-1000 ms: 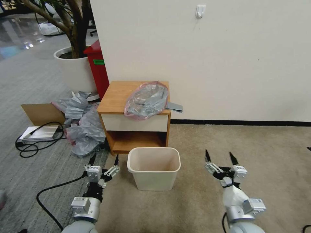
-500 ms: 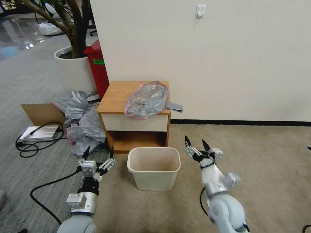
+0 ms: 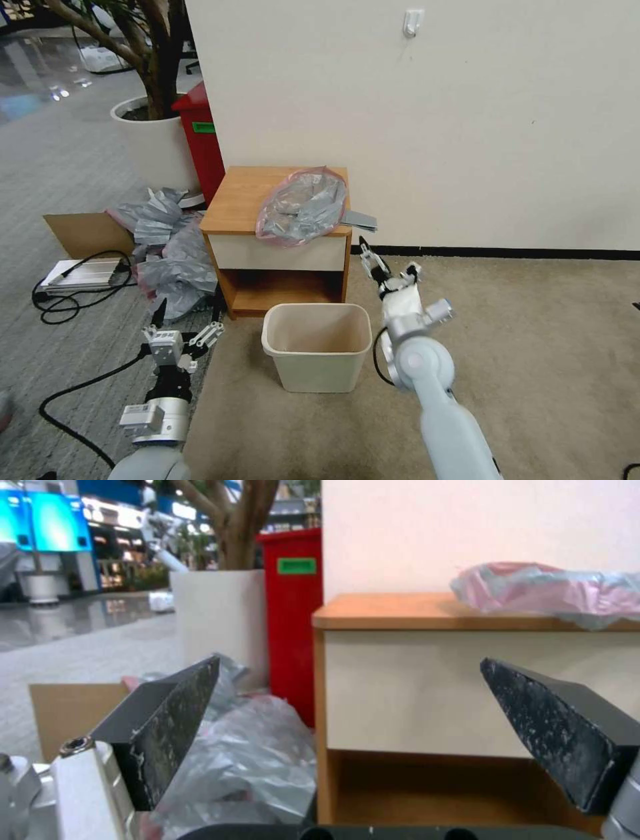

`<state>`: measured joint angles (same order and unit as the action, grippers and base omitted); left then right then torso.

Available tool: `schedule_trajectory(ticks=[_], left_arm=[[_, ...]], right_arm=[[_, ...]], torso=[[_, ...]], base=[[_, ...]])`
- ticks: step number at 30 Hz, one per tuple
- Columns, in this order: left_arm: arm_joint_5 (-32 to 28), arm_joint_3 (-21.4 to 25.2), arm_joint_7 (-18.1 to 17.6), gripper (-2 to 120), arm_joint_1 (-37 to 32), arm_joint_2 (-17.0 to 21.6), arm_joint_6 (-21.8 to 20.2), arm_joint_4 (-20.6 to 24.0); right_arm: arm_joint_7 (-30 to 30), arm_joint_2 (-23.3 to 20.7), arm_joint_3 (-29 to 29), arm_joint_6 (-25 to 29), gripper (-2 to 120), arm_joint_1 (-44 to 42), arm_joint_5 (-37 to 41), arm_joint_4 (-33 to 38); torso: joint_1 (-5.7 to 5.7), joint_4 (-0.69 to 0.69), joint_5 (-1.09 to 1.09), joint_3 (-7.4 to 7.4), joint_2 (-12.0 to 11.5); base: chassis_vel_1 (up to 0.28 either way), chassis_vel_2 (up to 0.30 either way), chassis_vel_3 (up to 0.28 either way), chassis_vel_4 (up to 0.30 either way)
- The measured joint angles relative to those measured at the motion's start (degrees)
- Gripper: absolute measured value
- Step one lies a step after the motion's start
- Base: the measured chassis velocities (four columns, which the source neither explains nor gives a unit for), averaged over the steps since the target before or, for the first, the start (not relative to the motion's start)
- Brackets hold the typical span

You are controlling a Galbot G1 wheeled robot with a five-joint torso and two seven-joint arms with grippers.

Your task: Pick up the garbage bag from the table and place it over the trash can.

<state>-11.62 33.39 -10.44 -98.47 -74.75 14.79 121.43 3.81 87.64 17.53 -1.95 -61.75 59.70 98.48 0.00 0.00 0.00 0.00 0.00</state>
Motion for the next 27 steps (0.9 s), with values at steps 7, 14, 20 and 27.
schedule_trajectory(ticks=[7,14,20,27], left_arm=[[0.01,1.38,0.13,99,-1.40,-1.49,1.36,0.36],[0.71,1.26,0.16,99,-2.60,-3.20,1.74,0.66],[1.45,1.35,0.14,99,-3.00,-3.80,2.04,0.66],[2.27,1.25,-0.04,99,-3.58,-4.59,2.33,0.70]], right_arm=[[-0.02,1.45,-0.38,0.96,100,4.41,3.26,-4.34],[-0.41,2.54,-0.20,1.71,100,8.49,5.24,-8.60],[-1.08,2.84,0.03,2.25,96,11.17,5.94,-11.48],[-1.54,3.36,0.66,2.81,92,13.82,6.23,-15.01]], torso=[[0.00,-0.01,0.01,0.00,0.00],[0.00,0.00,0.00,0.00,0.00],[0.00,0.00,0.01,0.00,0.00],[0.00,0.00,0.00,0.00,0.00]], base=[[0.000,0.000,0.000,0.000],[0.000,0.000,0.000,0.000],[0.000,0.000,0.000,0.000],[0.000,0.000,0.000,0.000]])
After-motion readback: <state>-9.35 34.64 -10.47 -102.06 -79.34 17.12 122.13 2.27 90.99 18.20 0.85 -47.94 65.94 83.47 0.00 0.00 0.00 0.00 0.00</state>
